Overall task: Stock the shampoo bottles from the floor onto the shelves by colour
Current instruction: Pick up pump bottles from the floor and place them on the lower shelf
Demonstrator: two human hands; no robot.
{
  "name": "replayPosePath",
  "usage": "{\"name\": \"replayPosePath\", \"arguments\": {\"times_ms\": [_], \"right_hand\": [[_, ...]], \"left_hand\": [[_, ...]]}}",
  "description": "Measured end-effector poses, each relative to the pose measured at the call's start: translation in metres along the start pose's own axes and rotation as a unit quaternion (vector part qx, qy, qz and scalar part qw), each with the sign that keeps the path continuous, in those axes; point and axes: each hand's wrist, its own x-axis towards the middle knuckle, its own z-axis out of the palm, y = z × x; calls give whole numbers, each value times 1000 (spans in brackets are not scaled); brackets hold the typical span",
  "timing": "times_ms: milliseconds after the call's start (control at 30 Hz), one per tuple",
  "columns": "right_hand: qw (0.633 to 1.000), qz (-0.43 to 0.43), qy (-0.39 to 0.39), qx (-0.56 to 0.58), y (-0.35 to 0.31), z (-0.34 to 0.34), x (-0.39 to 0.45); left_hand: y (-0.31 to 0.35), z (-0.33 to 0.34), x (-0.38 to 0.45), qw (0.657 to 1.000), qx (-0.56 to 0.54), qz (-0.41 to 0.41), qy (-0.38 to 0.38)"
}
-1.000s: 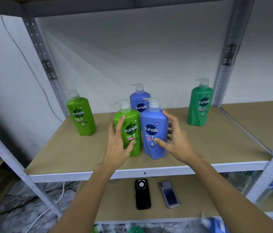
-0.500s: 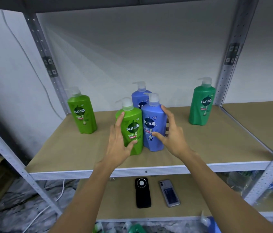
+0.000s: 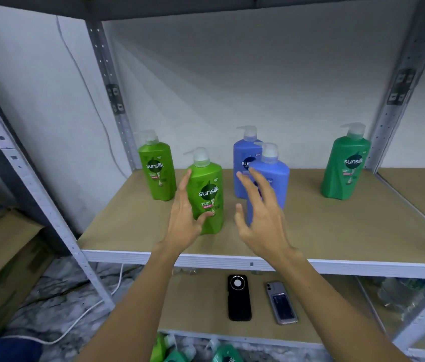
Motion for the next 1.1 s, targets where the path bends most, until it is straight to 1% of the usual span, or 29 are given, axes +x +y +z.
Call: {"name": "replayPosePath", "arguments": {"times_ms": [133,200,267,300,333,433,500,667,733,833,933,1033,1100], "right_hand": [[987,13,-157,23,-5,37,-23],[967,24,-252,22,-3,55,-31],[937,34,-347,-13,-3,69,-37],[925,23,-379,-36,-5,75,-41],[919,6,-392,-48,-8,80,-44],[921,-52,-378,-76,-12,92,-49],[921,-73,-371,-93,-9,98,-50],[917,-68,-384,-82,-1,99,-49],[917,-66,-384,-89,0,100,-49],[912,-58,-396,-94,1,101,-48],[905,-47,-416,-82,-1,98,-46],[901,-23,-428,-58,-8,93,-47],[906,-17,-418,-68,-13,89,-52]], "left_hand": [[-24,-21,1,999,-3,-37,11],[-35,-32,1,999,1,-50,16],[-45,-42,1,997,4,-68,22],[-50,-47,2,997,5,-76,26],[-55,-50,3,996,5,-80,31],[-65,-60,4,996,18,-83,40],[-68,-63,5,994,33,-89,47],[-79,-67,8,994,56,-73,56],[-80,-67,9,993,57,-79,61],[-87,-63,8,991,41,-110,57],[-94,-58,-4,985,-17,-166,49],[-88,-53,-26,978,26,-206,23],[-78,-51,-39,971,41,-233,-15]]}}
